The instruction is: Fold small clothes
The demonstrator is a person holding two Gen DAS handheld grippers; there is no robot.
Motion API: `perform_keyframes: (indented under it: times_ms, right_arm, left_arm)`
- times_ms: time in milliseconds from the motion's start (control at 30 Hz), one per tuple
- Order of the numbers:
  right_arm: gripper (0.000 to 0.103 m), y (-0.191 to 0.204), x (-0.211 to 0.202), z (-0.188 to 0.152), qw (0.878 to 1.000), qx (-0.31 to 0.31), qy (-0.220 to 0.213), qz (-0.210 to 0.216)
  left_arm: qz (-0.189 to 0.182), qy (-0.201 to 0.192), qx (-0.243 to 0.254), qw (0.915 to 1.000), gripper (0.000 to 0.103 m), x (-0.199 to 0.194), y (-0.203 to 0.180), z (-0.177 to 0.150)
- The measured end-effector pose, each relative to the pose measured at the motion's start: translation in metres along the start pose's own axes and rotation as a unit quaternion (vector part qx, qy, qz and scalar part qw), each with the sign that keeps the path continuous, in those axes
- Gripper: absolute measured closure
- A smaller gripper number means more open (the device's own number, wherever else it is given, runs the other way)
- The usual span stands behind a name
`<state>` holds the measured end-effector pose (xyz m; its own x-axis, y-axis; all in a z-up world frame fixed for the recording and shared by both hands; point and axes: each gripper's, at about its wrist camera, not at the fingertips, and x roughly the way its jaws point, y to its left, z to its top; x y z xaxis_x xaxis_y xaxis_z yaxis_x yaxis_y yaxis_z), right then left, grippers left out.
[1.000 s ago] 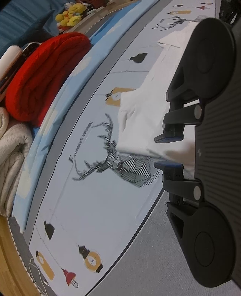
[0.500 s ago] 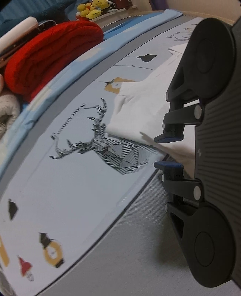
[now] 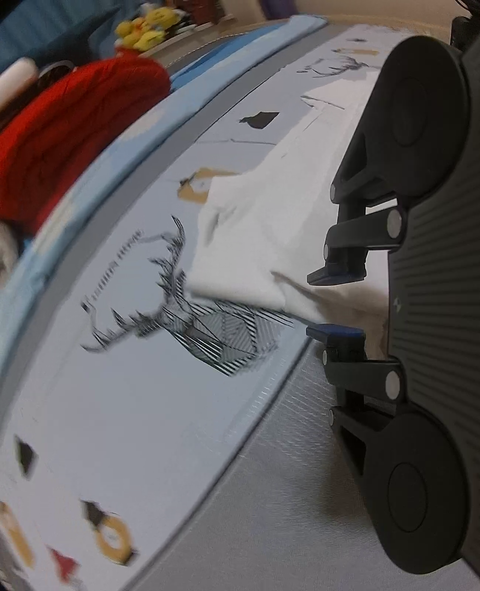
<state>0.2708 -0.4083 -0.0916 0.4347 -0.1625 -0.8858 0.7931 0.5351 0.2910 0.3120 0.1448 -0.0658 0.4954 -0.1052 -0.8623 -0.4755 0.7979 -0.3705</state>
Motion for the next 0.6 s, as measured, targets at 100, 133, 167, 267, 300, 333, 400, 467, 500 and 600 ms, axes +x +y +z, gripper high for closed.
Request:
perform_keyframes:
  times_ms: [100, 133, 167, 267, 300, 333, 400, 467, 500, 600]
  right_arm:
    - [0.100, -0.001, -0.003, 0.000, 1.000, -0.002, -0.002, 0.017]
    - [0.100, 0.005, -0.008, -0.001, 0.999, -0.014, -0.014, 0.039]
    - [0.100, 0.013, -0.012, -0.003, 0.997, -0.034, -0.022, 0.070]
    - [0.100, 0.035, -0.011, -0.011, 0.986, -0.089, -0.006, 0.138]
    - [0.099, 0.038, -0.005, -0.013, 0.987, -0.095, 0.008, 0.133]
    - [0.099, 0.037, 0.003, -0.013, 0.989, -0.091, 0.024, 0.116]
    - [0.100, 0.026, 0.024, -0.015, 0.992, -0.061, 0.066, 0.087]
    - [0.103, 0.020, 0.030, -0.016, 0.992, -0.037, 0.079, 0.094]
    - [0.100, 0.025, 0.025, -0.015, 0.992, -0.051, 0.070, 0.092]
    - [0.095, 0.042, 0.008, -0.013, 0.989, -0.096, 0.020, 0.108]
  left_arm:
    - [0.001, -0.019, 0.026, 0.9995, 0.080, -0.006, -0.010, 0.001]
    - [-0.007, -0.020, 0.034, 0.9992, 0.080, -0.006, -0.013, 0.000]
    - [-0.015, -0.018, 0.039, 0.9990, 0.080, -0.006, -0.016, -0.001]
    - [-0.031, 0.005, 0.047, 0.9984, 0.080, 0.002, -0.023, -0.009]
    - [-0.031, 0.013, 0.048, 0.9983, 0.080, 0.006, -0.025, -0.012]
    - [-0.023, 0.023, 0.049, 0.9982, 0.079, 0.012, -0.026, -0.015]
    - [0.004, 0.043, 0.052, 0.9977, 0.075, 0.026, -0.026, -0.020]
    - [0.011, 0.047, 0.046, 0.9977, 0.075, 0.032, -0.024, -0.020]
    - [0.015, 0.043, 0.050, 0.9977, 0.074, 0.031, -0.028, -0.019]
    - [0.003, 0.014, 0.072, 0.9973, 0.071, 0.020, -0.037, -0.013]
